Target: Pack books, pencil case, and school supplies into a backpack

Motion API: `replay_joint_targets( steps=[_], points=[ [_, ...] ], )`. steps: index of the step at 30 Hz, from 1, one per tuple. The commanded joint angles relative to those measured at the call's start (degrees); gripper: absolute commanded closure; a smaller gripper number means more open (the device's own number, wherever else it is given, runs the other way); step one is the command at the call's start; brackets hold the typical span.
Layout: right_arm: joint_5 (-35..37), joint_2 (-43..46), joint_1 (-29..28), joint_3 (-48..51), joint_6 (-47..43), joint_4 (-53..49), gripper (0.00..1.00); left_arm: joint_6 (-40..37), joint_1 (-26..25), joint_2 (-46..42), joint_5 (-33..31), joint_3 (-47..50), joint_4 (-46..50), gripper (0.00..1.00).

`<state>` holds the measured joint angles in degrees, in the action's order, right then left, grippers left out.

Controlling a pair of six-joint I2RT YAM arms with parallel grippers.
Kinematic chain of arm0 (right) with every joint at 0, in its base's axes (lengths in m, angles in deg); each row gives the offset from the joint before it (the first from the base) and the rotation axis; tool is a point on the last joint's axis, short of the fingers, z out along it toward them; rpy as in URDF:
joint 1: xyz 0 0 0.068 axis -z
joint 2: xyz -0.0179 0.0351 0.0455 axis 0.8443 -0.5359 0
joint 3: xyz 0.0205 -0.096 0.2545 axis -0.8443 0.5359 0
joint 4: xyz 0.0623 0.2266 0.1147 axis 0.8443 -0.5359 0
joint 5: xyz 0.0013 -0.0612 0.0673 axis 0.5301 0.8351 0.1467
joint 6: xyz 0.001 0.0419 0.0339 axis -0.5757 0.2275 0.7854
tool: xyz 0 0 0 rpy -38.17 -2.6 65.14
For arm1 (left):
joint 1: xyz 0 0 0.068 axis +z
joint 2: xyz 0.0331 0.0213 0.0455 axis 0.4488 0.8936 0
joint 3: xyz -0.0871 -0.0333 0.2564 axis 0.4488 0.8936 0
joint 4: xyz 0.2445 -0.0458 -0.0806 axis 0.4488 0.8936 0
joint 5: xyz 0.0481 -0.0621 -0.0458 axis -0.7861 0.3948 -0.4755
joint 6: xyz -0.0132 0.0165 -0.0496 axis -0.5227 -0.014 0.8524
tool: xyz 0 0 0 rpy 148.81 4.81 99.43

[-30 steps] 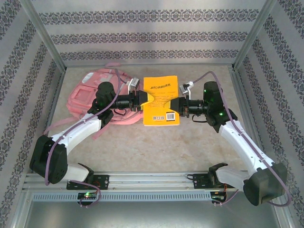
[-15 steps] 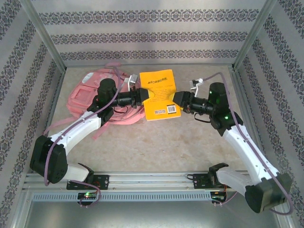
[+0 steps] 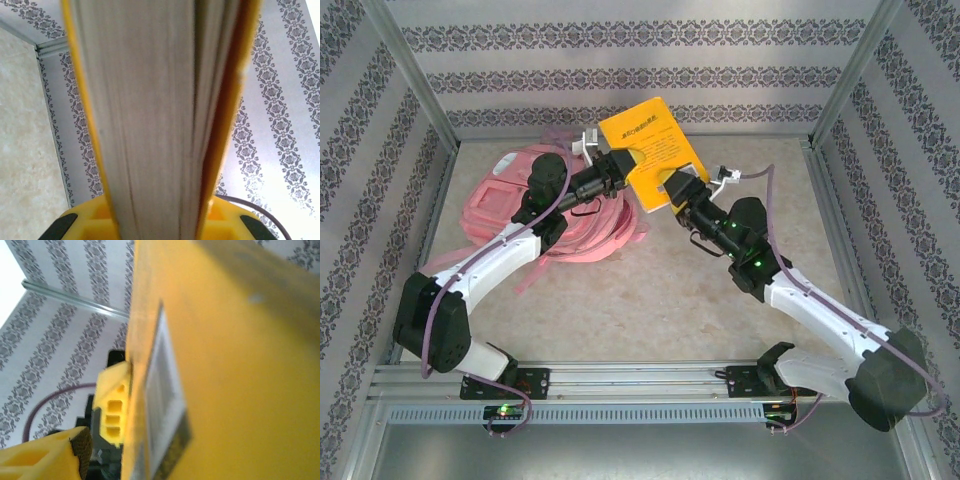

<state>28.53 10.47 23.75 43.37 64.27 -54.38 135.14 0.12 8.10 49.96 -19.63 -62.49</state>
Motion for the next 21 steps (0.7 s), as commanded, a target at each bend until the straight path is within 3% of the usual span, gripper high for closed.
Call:
replay_joint_targets(
  steps=[1,14,18,21],
  points=[
    [8.69,-1.81,-1.43,-2.66,1.48,9.85,0.31,0.78,-1.05,-0.85,-1.70,-2.11,-7.50,1.00],
    [9.28,-5.98,-1.66,-4.43,3.43,10.95,0.63,0.71,-1.10,-1.91,-3.51,0.34,-7.11,1.00],
    [9.28,-5.12,-1.60,-3.74,1.70,8.64,0.98,0.08,-1.08,-2.70,-4.61,1.42,-4.86,0.99],
    [9.96,-2.40,0.06,-1.34,1.28,5.60,1.00,-0.39,-0.58,-3.55,-5.29,2.52,-1.15,0.74]
  ],
)
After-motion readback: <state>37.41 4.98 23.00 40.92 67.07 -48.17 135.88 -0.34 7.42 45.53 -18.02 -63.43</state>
